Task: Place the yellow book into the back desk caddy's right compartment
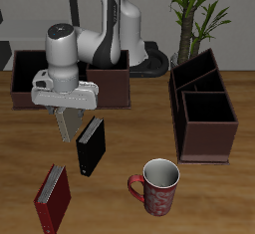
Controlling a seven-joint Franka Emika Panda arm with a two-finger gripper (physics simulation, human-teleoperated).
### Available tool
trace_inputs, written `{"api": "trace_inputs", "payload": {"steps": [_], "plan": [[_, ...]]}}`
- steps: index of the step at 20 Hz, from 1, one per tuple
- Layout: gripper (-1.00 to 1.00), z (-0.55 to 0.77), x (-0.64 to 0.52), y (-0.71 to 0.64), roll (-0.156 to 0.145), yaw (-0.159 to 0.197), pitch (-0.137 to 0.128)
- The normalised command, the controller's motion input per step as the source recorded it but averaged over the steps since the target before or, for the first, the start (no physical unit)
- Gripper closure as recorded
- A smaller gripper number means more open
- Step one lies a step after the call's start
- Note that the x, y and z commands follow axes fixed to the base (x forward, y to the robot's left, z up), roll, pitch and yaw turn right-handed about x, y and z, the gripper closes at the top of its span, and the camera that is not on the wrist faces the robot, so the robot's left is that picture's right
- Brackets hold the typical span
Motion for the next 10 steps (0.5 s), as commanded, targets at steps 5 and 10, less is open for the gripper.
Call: {"api": "trace_inputs", "payload": {"steps": [5, 10], "plan": [[1.0, -0.06, 0.05, -0.04, -0.007, -0.031, 0.014], [1.0, -0.01, 0.06, -0.01, 0.014, -0.015, 0.008]]}}
